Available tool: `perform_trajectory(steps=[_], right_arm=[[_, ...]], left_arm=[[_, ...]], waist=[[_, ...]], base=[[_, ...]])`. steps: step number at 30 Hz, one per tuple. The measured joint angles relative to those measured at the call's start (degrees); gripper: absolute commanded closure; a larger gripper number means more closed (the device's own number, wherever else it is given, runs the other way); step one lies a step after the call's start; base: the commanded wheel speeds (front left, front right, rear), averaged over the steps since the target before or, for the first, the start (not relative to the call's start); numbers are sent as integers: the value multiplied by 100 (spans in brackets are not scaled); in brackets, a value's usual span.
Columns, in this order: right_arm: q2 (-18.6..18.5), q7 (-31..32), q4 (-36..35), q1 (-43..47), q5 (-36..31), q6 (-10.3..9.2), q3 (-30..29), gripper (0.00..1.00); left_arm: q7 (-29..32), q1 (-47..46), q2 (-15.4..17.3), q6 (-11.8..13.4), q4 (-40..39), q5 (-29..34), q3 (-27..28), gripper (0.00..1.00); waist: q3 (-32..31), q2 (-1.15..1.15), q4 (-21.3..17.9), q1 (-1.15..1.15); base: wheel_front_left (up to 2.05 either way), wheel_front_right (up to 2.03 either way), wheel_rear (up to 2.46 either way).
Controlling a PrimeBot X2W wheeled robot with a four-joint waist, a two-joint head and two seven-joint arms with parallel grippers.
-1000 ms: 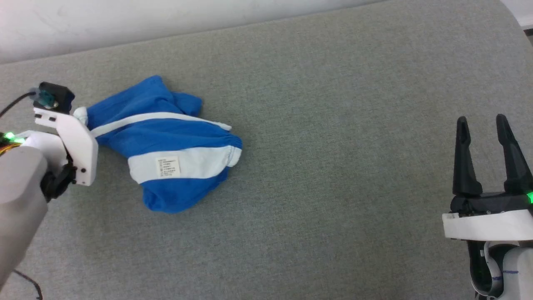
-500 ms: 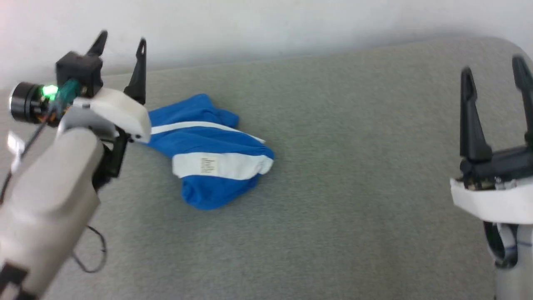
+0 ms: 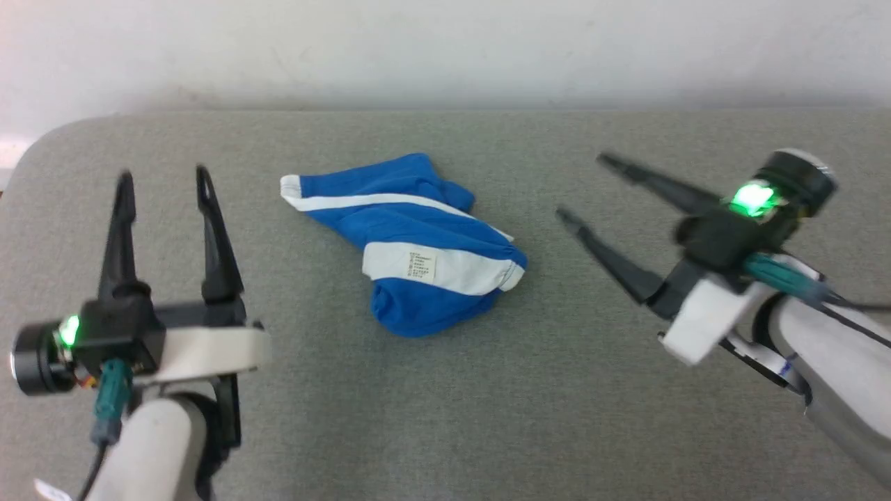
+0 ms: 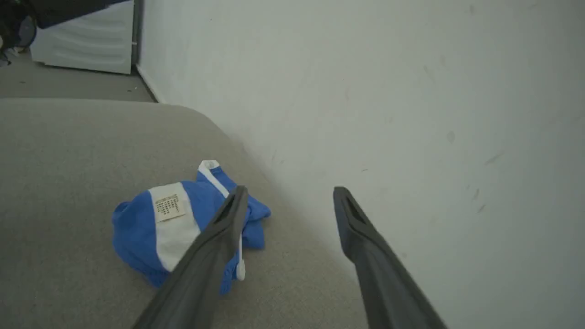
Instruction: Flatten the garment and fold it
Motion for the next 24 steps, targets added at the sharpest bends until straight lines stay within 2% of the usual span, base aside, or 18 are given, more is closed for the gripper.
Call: perform_trajectory(steps=[2,4,6,9,14,19,24], right_arm=[[-266,552,214,-552,498,0,915,0],[-386,1179,367,-1039,1185,0,1678,0],[-513,1753,456,-1523,1607,1,2396,0],[-544,2357,595,-2138,2118,1,3071,0],[-360,2944,810,-2553,2258,0,3238,0],[-94,3709,851,-2095,2149,-1,3276,0],[-77,3477,1159,-2007,1812,1,3265,0]], left_arm=[[0,280,-249,-87,-86,169,159,0],[0,491,-501,-176,-142,321,243,0],[0,606,-736,-258,-155,450,341,0],[0,678,-1048,-380,-147,625,463,0],[0,695,-1479,-693,-86,787,631,0],[0,673,-1725,-926,2,920,738,0],[0,572,-1855,-1055,38,970,896,0]], waist=[[42,0,92,0],[95,0,189,0],[162,0,293,0],[289,0,458,1],[547,0,742,1],[802,0,1020,1],[1043,0,1198,1]], base=[[0,0,0],[0,0,0],[0,0,0],[0,0,0],[0,0,0],[0,0,0],[0,0,0]])
